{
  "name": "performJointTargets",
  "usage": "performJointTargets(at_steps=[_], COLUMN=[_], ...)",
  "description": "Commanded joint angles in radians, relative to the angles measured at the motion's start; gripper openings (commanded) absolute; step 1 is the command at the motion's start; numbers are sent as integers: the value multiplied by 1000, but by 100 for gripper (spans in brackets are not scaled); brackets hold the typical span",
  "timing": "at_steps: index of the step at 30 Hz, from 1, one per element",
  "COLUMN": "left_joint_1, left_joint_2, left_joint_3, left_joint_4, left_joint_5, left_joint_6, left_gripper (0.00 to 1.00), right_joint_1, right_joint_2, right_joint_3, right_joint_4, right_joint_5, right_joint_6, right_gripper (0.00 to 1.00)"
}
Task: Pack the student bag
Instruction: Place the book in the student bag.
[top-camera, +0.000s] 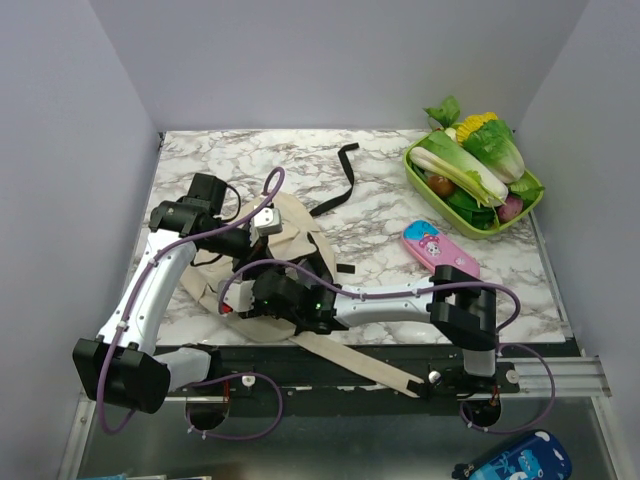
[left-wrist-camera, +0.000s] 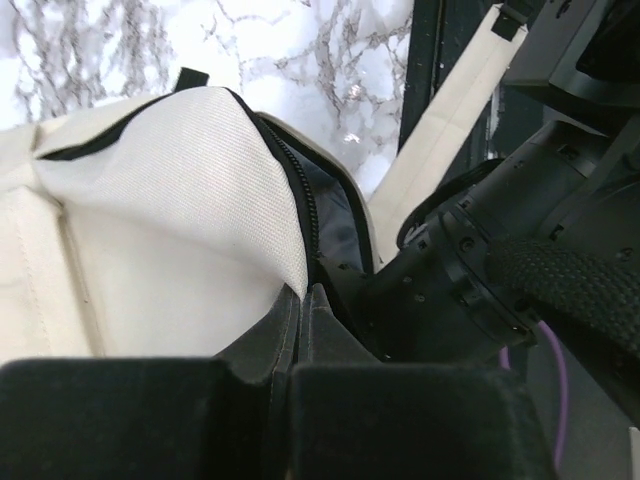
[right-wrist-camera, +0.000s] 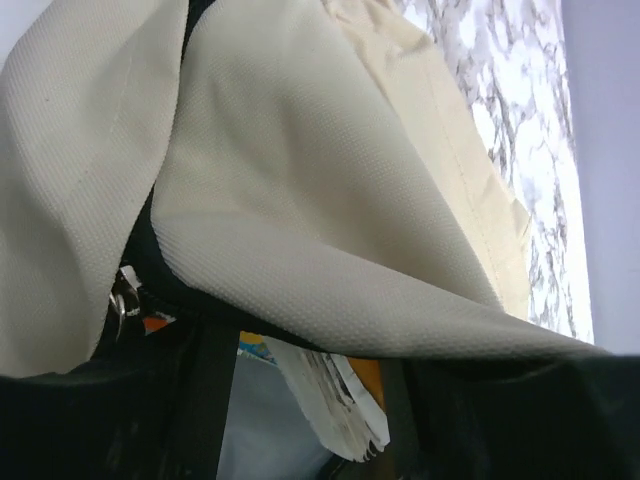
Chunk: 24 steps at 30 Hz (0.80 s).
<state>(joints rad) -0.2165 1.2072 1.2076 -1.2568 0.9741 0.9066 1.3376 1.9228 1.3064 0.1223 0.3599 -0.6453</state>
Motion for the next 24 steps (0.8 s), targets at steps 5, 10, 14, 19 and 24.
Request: performJointTargets(at_steps=[5,10,14,19,24], left_joint_1=[-11,-11,-11,-11,-11], left_joint_2=[-26,-35,-41,-51,-52], left_joint_3=[-42,-52,-51,-48,-52], left_joint_4=[-13,19,31,56,63], left_joint_5=[66,64,64,54,44], left_joint_6=[14,-14,-40,-70,-80], left_gripper=[0,0,0,0,0], right_joint_1=[-35,-69,-107,-147,-179], right_joint_2=[-232,-363,-361,-355,-344], right_joint_3=[-178,-306,-344,-394,-456], right_joint_4=[51,63,80,128,200], right_joint_5=[34,-27,-42,-137,-251], right_joint_6=[358,527,617,751,878], right_gripper=[75,3,1,1,1])
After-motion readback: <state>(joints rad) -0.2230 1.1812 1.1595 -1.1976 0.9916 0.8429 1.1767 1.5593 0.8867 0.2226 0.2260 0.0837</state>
